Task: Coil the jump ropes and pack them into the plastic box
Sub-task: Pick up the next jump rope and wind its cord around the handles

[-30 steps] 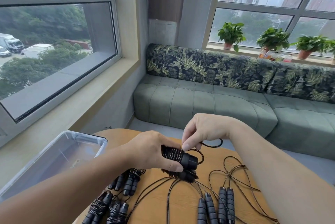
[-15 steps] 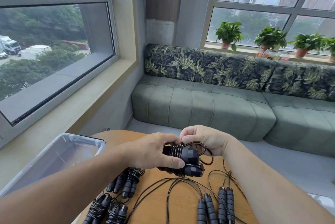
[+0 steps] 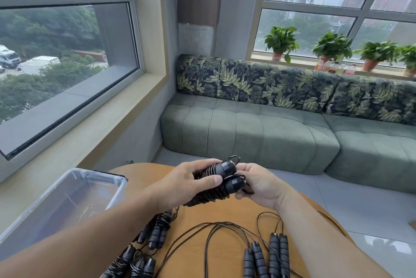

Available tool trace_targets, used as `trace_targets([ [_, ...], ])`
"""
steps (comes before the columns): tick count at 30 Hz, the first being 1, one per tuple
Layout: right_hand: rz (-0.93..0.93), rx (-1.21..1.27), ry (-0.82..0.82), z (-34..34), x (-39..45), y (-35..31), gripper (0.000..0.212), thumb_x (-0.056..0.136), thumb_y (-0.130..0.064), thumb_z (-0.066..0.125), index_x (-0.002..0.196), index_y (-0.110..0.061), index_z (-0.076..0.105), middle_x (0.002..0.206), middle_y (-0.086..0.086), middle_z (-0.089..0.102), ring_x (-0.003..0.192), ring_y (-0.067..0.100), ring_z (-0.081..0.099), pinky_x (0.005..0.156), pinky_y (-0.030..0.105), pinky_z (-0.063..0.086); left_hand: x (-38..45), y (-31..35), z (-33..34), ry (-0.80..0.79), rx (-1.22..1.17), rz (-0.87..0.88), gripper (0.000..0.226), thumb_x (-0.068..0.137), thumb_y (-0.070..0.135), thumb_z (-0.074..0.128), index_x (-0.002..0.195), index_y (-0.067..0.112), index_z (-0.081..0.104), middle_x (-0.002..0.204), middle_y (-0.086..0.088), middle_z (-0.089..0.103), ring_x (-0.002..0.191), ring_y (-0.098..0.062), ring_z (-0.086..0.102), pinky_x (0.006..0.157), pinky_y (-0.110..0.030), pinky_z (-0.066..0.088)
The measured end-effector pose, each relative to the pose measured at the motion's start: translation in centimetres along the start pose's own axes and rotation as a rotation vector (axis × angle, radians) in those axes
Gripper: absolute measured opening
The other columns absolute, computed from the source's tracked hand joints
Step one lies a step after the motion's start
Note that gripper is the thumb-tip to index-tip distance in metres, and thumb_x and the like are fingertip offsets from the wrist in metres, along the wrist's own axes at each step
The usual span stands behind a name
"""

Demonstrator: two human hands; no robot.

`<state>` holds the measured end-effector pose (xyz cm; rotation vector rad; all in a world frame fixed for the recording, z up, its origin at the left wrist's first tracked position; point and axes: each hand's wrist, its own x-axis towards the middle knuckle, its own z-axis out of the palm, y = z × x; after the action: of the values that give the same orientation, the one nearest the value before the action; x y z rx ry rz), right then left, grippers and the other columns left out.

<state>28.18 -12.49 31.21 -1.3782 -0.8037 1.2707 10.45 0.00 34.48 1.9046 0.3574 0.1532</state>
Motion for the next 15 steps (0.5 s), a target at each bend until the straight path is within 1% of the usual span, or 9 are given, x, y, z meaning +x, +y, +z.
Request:
trace_targets([
  [3, -0.009, -0.154, 0.053, -0.2, -0.5, -0.7, 0.025, 0.101, -0.017, 0.052, 0.094, -0.016, 0.075, 0.083, 0.003, 0.069, 0.072, 0.011, 0.059, 0.064, 0.027, 0.049, 0.5, -0.4, 0.2, 0.036, 0.053, 0.012, 0.029, 0.093, 0.036, 0.066, 0.122, 0.034, 0.063, 0.103, -0.003, 0.072, 0.092, -0.021, 0.07, 0.084, -0.039, 0.057],
  [5, -0.03, -0.291, 0.131, -0.6, -0.8, -0.9, 0.023, 0.1, -0.018, 0.054, 0.095, -0.008, 0.074, 0.081, 0.004, 0.069, 0.069, 0.01, 0.058, 0.062, 0.026, 0.05, 0.9, -1.1, 0.3, 0.049, 0.141, 0.013, 0.031, 0.09, 0.047, 0.067, 0.119, 0.038, 0.061, 0.1, -0.001, 0.071, 0.091, -0.023, 0.069, 0.084, -0.045, 0.057],
  [7, -0.075, -0.343, 0.22, -1.0, -0.7, -0.8, 0.019, 0.098, -0.015, 0.058, 0.098, -0.003, 0.073, 0.075, 0.005, 0.066, 0.06, 0.011, 0.054, 0.055, 0.025, 0.045, 1.2, -1.6, 0.3, 0.078, 0.237, 0.017, 0.04, 0.084, 0.059, 0.063, 0.12, 0.043, 0.057, 0.101, 0.007, 0.068, 0.092, -0.018, 0.066, 0.084, -0.046, 0.056],
  [9, -0.11, -0.312, 0.271, -1.2, -0.6, -0.7, 0.017, 0.096, -0.015, 0.061, 0.1, -0.005, 0.073, 0.074, 0.007, 0.064, 0.062, 0.017, 0.049, 0.054, 0.025, 0.041, 1.5, -1.8, 0.3, 0.118, 0.352, 0.03, 0.045, 0.081, 0.064, 0.059, 0.122, 0.045, 0.053, 0.107, 0.013, 0.063, 0.097, -0.011, 0.062, 0.087, -0.042, 0.053],
  [12, -0.119, -0.191, 0.337, -1.0, -0.3, -0.8, 0.019, 0.094, -0.021, 0.065, 0.101, -0.006, 0.074, 0.077, 0.009, 0.065, 0.065, 0.018, 0.051, 0.054, 0.026, 0.039, 1.6, -1.6, 0.2, 0.152, 0.48, 0.053, 0.039, 0.088, 0.058, 0.06, 0.123, 0.041, 0.053, 0.107, 0.013, 0.058, 0.094, -0.011, 0.059, 0.086, -0.04, 0.051],
  [15, -0.169, -0.115, 0.525, -0.9, -0.1, -1.1, 0.013, 0.091, -0.014, 0.068, 0.096, -0.004, 0.073, 0.077, 0.011, 0.069, 0.056, 0.015, 0.055, 0.049, 0.024, 0.038, 1.4, -1.3, -0.1, 0.168, 0.595, 0.057, 0.042, 0.09, 0.059, 0.057, 0.126, 0.038, 0.052, 0.11, 0.016, 0.054, 0.094, -0.009, 0.057, 0.087, -0.036, 0.049],
])
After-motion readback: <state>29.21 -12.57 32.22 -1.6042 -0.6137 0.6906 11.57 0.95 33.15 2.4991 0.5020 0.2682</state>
